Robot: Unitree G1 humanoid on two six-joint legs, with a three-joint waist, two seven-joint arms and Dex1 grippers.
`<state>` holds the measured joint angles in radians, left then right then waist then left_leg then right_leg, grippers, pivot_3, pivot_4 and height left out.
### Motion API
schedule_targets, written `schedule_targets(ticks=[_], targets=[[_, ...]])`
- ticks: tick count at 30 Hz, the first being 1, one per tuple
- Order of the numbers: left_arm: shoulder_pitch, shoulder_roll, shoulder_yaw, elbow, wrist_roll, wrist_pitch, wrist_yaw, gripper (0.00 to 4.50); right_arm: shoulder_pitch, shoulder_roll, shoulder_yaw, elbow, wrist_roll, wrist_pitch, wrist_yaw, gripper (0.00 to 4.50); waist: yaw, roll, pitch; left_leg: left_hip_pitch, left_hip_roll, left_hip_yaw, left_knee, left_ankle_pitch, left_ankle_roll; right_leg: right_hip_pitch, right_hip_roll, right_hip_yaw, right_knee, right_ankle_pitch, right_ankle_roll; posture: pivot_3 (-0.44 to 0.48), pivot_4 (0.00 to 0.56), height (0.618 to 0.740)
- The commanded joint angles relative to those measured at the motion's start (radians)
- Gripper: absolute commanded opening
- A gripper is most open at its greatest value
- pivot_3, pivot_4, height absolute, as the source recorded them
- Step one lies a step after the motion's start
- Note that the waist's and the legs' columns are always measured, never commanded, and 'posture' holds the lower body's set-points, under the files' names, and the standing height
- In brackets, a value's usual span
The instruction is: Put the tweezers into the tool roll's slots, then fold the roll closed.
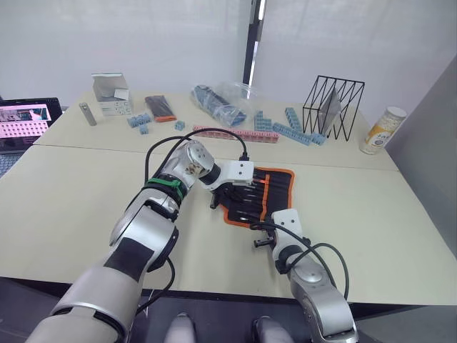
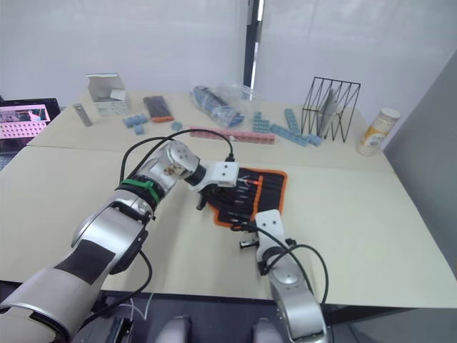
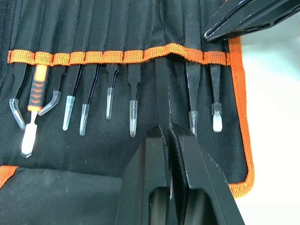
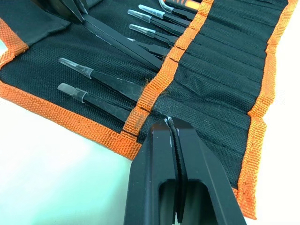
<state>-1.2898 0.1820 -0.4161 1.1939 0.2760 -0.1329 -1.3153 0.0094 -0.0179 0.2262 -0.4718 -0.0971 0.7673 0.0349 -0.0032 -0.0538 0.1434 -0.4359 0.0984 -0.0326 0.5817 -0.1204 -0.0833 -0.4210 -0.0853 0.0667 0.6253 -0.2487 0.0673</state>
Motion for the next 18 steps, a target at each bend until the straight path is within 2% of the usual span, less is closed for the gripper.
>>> schedule_targets(ticks=[1,18], targets=[[-0.027,-0.068,0.003,0.009,0.006,-0.03,0.023,0.04,0.053,0.0,0.036,0.08,0.011,0.098,0.015,0.0,0.004,0.0,0.0,0.0,0.0,0.0,0.0,0.0,0.0,0.0,0.0,0.0,0.0,0.0,0.0,0.0,0.15,0.74],[-0.035,-0.166,0.018,0.083,0.054,-0.036,0.159,0.04,0.071,0.011,0.047,0.055,-0.002,0.113,0.016,0.0,0.014,0.0,0.0,-0.002,0.0,-0.001,0.007,-0.001,0.0,0.001,0.0,0.0,0.003,0.0,0.0,0.0,0.15,0.74]])
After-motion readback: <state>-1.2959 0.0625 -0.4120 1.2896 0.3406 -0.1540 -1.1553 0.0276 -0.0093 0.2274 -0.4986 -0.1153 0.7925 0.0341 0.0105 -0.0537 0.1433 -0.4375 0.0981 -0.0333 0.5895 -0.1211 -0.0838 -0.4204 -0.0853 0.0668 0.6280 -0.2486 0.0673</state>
